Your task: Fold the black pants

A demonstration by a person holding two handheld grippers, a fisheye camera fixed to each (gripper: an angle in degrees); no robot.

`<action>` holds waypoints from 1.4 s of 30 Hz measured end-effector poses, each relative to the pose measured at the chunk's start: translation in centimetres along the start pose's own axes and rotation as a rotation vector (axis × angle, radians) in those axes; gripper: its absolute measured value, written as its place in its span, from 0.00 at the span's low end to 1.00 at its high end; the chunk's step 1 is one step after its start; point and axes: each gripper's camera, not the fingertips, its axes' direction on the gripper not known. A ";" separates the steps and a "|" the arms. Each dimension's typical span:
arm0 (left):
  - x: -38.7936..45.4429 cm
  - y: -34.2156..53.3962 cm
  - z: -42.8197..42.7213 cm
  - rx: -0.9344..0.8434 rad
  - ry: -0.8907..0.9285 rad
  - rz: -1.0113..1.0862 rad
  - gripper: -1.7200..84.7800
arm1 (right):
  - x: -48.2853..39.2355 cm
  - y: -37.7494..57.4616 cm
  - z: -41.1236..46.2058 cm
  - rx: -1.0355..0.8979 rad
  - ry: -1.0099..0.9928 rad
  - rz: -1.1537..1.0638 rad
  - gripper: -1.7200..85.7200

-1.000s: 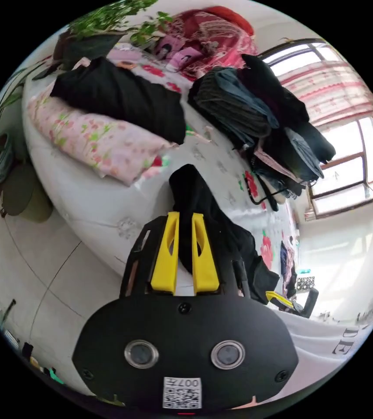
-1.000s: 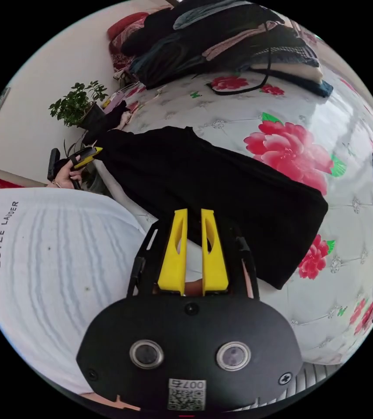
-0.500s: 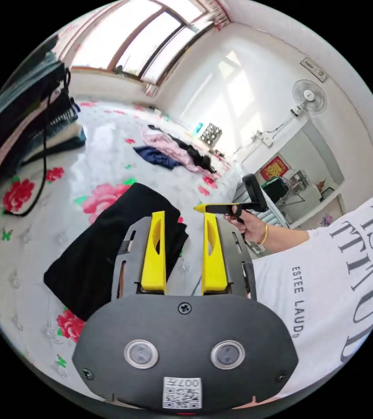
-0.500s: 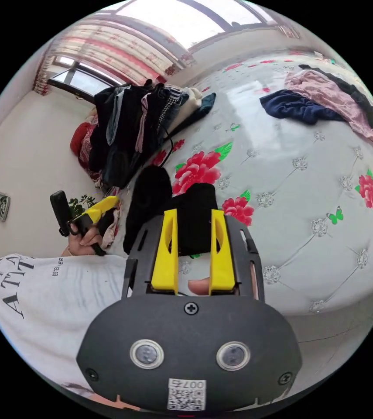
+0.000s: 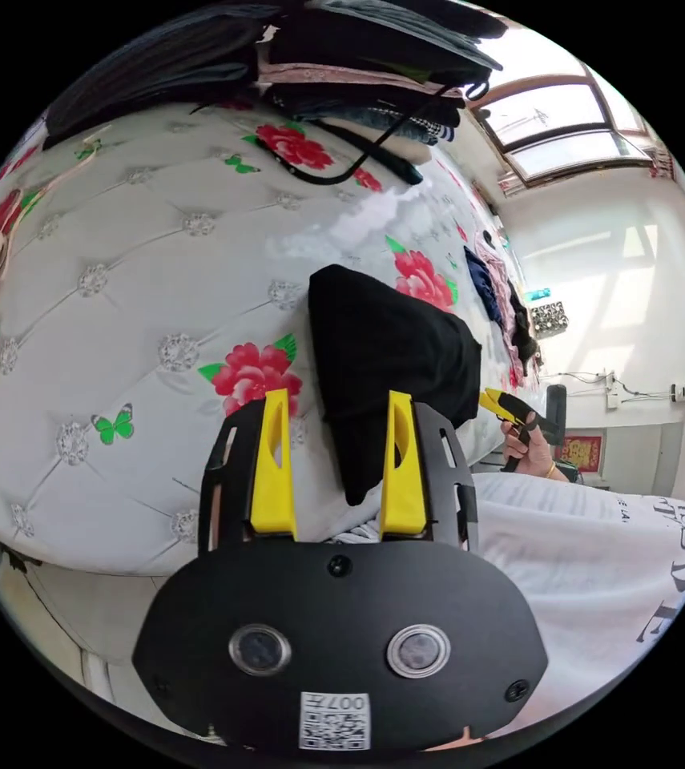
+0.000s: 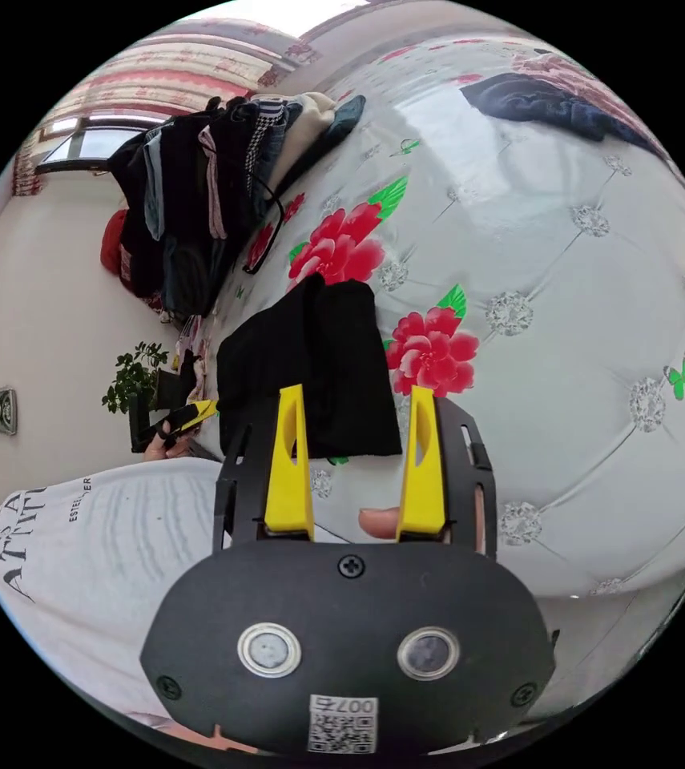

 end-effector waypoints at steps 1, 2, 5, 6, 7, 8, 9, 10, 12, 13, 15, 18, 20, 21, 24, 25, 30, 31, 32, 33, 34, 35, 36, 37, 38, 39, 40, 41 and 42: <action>-0.2 -0.2 0.8 -0.015 0.006 0.002 0.19 | -0.4 -0.5 0.0 -0.004 0.065 0.011 0.14; -0.4 -0.7 2.6 -0.055 0.015 0.013 0.19 | -0.9 -0.9 0.1 -0.014 0.106 -0.019 0.13; -0.2 -2.6 4.6 -0.065 0.009 0.060 0.15 | -1.7 -2.4 0.5 -0.114 0.017 -0.027 0.10; -0.1 -3.6 5.7 -0.111 0.066 0.088 0.12 | -1.9 -2.6 0.6 -0.135 0.013 -0.028 0.10; -0.1 -4.1 6.1 -0.125 0.089 0.093 0.11 | -2.5 -3.0 0.6 -0.159 0.026 -0.036 0.09; -0.2 -4.9 6.4 -0.134 0.105 0.096 0.09 | -3.4 -3.3 0.3 -0.167 0.052 -0.051 0.08; -0.2 -5.6 6.1 -0.130 0.113 0.106 0.08 | -3.8 -3.5 0.0 -0.172 0.055 -0.061 0.08; -0.2 -6.0 5.8 -0.120 0.124 0.113 0.08 | -4.6 -4.0 -0.9 -0.175 0.039 -0.070 0.07; 0.1 -7.6 3.0 -0.047 0.224 0.130 0.07 | -6.2 -4.9 -2.9 -0.140 -0.055 -0.088 0.07; 0.3 -8.2 2.2 -0.034 0.252 0.136 0.07 | -7.5 -5.7 -4.5 -0.111 -0.127 -0.097 0.06; 1.7 -11.5 -2.2 0.011 0.286 0.212 0.07 | -10.3 -7.6 -7.0 -0.062 -0.221 -0.135 0.06; 4.3 -16.6 -10.8 0.131 0.287 0.370 0.07 | -18.2 -12.4 -11.8 0.022 -0.313 -0.309 0.05; 5.8 -19.7 -17.0 0.242 0.253 0.456 0.07 | -26.2 -17.0 -16.3 0.120 -0.354 -0.504 0.05; 6.7 -21.7 -21.2 0.324 0.223 0.502 0.07 | -28.2 -18.1 -17.4 0.147 -0.362 -0.544 0.05; 8.4 -26.9 -29.9 0.512 0.133 0.567 0.07 | -37.3 -23.6 -21.6 0.284 -0.414 -0.712 0.06; 8.7 -28.1 -31.3 0.544 0.107 0.570 0.07 | -40.3 -26.0 -22.7 0.331 -0.459 -0.741 0.06; 6.4 -39.6 -35.6 0.678 -0.058 0.400 0.09 | -47.8 -36.5 -21.8 0.460 -0.514 -0.689 0.07; 5.6 -40.6 -35.1 0.676 -0.071 0.371 0.09 | -48.2 -38.8 -20.2 0.466 -0.467 -0.649 0.07; 3.7 -42.2 -33.6 0.664 -0.093 0.309 0.10 | -47.9 -40.7 -18.3 0.471 -0.405 -0.605 0.07; 1.9 -42.9 -31.5 0.644 -0.077 0.270 0.10 | -47.5 -41.5 -17.2 0.466 -0.373 -0.591 0.07; 1.0 -43.0 -30.4 0.639 -0.056 0.270 0.10 | -46.3 -42.6 -15.1 0.448 -0.308 -0.585 0.07; -0.3 -42.6 -28.1 0.641 -0.038 0.274 0.10 | -44.5 -43.1 -13.7 0.440 -0.278 -0.579 0.07; -1.2 -41.7 -25.8 0.648 -0.064 0.264 0.10 | -43.4 -43.0 -13.3 0.443 -0.272 -0.591 0.07; -1.6 -41.1 -24.8 0.655 -0.085 0.260 0.10 | -41.2 -42.9 -12.6 0.445 -0.243 -0.603 0.07; -2.0 -39.7 -23.0 0.683 -0.132 0.263 0.09 | -38.6 -42.6 -12.2 0.439 -0.198 -0.589 0.07; -2.2 -38.3 -21.1 0.706 -0.185 0.260 0.09 | -37.1 -42.4 -12.2 0.436 -0.181 -0.581 0.07; -2.3 -37.5 -20.2 0.712 -0.211 0.254 0.09 | -33.9 -41.6 -12.2 0.444 -0.155 -0.561 0.07; -2.3 -36.1 -18.3 0.725 -0.263 0.247 0.09 | -30.2 -40.7 -12.3 0.445 -0.111 -0.519 0.07; -2.1 -34.8 -16.2 0.718 -0.321 0.249 0.09 | -28.4 -40.3 -12.3 0.440 -0.078 -0.491 0.07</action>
